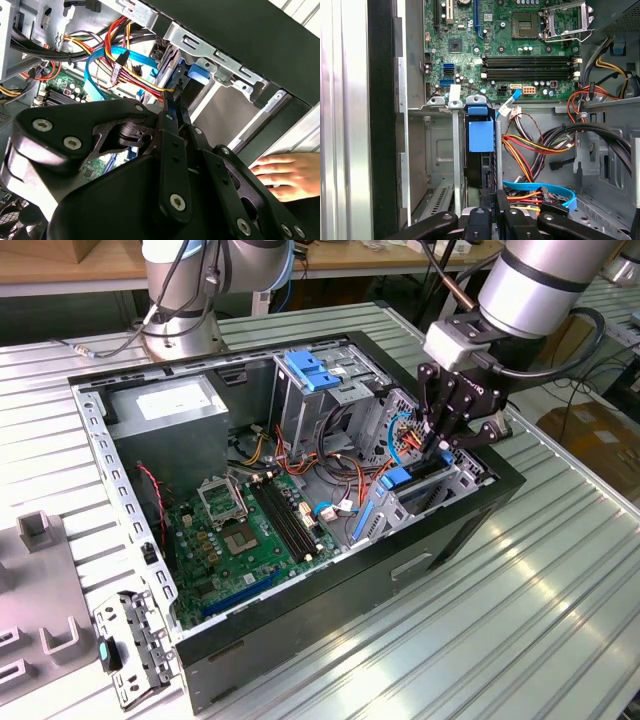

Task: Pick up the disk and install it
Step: 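Insert the first disk wire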

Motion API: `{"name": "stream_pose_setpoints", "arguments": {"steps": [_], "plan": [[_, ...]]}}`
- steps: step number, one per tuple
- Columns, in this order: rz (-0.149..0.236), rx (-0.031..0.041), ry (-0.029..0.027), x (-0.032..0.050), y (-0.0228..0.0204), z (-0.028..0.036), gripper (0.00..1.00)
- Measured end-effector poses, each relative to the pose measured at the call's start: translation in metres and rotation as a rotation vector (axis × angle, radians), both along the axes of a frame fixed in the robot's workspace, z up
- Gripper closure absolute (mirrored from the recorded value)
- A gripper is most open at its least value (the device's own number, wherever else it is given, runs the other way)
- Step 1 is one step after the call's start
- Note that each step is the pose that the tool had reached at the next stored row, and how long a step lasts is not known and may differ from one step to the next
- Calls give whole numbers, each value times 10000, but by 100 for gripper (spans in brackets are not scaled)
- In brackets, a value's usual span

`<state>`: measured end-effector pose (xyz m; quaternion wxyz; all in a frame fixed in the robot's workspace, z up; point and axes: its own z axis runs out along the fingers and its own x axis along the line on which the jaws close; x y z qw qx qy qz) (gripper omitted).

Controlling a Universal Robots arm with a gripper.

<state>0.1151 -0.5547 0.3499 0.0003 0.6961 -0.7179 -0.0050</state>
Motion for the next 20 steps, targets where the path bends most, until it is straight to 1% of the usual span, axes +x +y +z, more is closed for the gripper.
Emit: {"name": "stream_pose_setpoints", "arguments": {"steps": [5, 9, 15, 20], "plan": [[-2, 1, 0, 7, 0, -5, 84], [-2, 5, 0, 7, 0, -39, 84], [-4, 0, 0, 7, 0, -61, 84], [-4, 1, 0, 8, 0, -63, 84]]}}
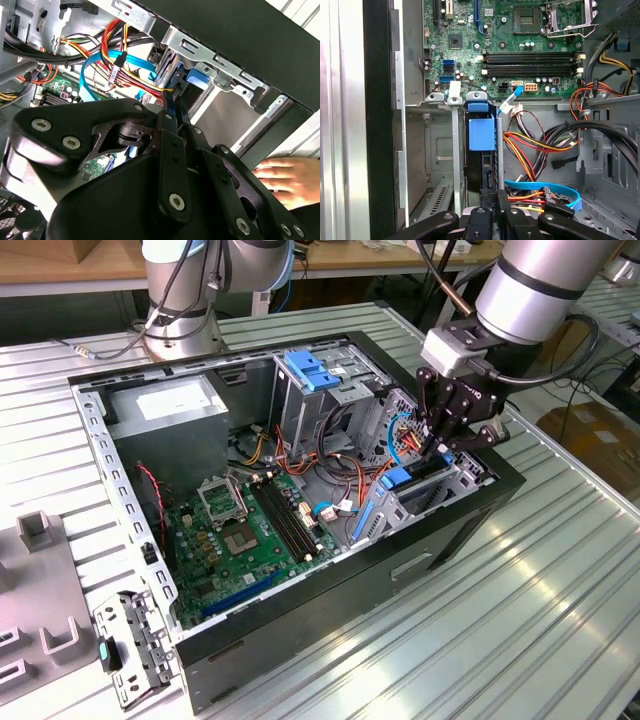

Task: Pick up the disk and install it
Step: 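Insert the first disk wire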

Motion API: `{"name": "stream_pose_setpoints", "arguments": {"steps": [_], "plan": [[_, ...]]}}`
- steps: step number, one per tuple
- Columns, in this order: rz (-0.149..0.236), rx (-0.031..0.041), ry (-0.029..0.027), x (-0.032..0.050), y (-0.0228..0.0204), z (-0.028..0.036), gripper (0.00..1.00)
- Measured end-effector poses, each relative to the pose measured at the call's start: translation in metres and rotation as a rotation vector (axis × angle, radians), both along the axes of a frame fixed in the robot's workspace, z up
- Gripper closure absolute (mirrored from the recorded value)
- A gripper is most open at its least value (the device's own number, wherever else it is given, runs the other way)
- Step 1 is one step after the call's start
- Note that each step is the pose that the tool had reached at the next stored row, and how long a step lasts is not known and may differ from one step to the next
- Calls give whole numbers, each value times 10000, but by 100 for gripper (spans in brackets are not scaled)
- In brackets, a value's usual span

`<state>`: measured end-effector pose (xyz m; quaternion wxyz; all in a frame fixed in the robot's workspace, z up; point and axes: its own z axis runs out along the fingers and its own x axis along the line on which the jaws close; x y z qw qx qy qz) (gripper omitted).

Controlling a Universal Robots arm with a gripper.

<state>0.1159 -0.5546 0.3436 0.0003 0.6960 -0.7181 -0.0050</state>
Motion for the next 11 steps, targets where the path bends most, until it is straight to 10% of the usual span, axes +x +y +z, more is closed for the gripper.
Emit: {"name": "stream_pose_setpoints", "arguments": {"steps": [11], "plan": [[0, -65, 0, 0, 1, 75, 76]]}}
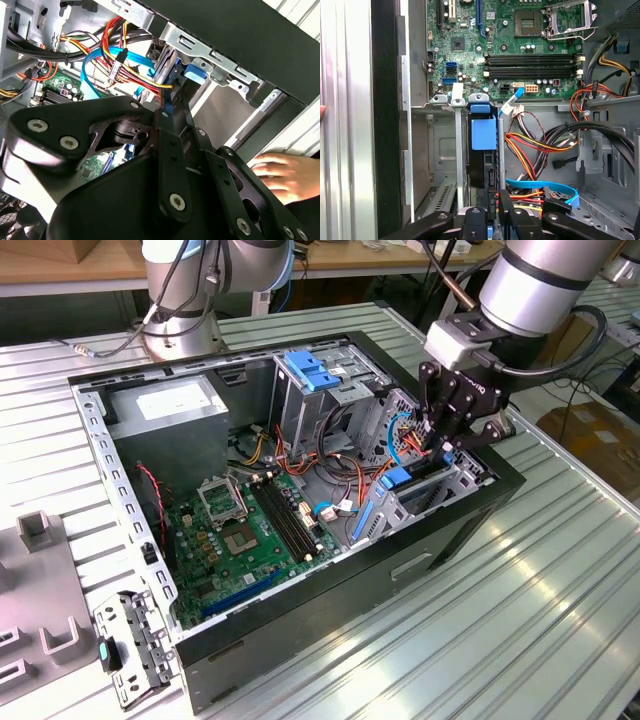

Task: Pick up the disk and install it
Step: 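Insert the first disk wire, then insert the second disk wire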

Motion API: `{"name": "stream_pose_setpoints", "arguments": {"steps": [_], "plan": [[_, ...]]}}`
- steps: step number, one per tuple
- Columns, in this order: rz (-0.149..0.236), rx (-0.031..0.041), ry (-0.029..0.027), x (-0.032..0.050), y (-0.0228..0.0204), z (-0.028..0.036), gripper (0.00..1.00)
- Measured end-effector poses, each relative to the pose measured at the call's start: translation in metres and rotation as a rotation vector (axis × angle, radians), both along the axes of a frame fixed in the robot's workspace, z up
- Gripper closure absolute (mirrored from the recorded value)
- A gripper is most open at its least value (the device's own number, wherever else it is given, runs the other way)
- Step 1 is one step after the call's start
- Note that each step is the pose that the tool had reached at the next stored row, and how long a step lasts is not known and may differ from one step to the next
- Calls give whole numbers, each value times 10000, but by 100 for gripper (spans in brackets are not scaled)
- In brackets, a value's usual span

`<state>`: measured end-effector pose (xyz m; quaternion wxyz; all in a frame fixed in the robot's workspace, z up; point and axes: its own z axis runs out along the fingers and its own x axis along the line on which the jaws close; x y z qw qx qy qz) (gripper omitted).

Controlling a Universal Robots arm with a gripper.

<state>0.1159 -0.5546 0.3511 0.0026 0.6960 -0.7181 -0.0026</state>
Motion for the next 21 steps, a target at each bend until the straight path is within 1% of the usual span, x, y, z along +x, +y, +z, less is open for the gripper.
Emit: {"name": "stream_pose_setpoints", "arguments": {"steps": [3, 5, 10, 12, 21], "plan": [[0, -8, 0, 0, 0, 2, 77], [0, -11, 0, 0, 0, 2, 89], [0, -15, 0, 0, 0, 1, 89], [0, -35, 0, 0, 0, 2, 89], [0, -44, 0, -2, 0, 2, 89]]}}
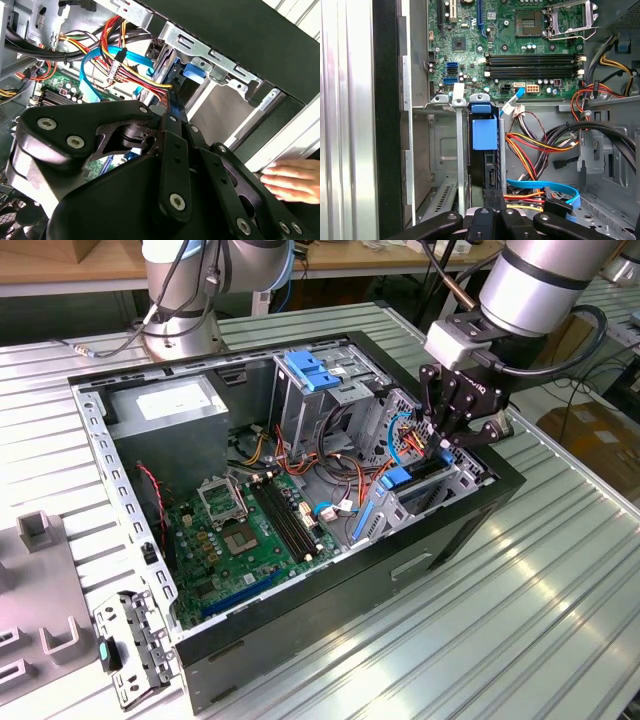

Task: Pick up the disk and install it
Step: 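Insert the second disk wire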

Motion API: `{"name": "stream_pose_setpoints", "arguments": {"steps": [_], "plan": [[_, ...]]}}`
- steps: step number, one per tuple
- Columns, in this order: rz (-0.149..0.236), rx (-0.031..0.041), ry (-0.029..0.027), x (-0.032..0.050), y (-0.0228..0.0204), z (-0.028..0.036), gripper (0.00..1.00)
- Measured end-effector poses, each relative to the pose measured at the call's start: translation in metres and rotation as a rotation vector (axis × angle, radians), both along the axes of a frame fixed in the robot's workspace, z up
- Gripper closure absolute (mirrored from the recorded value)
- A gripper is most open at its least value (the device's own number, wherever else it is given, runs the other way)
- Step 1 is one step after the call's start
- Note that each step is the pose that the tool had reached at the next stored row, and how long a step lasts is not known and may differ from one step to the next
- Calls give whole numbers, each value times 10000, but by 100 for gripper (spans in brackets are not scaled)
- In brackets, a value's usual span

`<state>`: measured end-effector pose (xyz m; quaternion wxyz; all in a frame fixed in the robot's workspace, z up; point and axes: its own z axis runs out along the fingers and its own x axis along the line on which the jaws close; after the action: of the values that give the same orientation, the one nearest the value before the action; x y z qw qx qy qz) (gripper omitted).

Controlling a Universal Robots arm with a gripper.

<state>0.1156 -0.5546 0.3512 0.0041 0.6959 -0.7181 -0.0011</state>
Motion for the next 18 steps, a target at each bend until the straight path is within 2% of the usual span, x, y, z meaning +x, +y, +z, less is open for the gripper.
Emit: {"name": "stream_pose_setpoints", "arguments": {"steps": [7, 11, 16, 18], "plan": [[-1, 0, 0, -78, -1, 0, 89], [0, 0, 0, -81, 0, 11, 89], [0, 1, 0, -81, 0, 163, 89], [0, 0, 0, -81, 0, 192, 89]]}}
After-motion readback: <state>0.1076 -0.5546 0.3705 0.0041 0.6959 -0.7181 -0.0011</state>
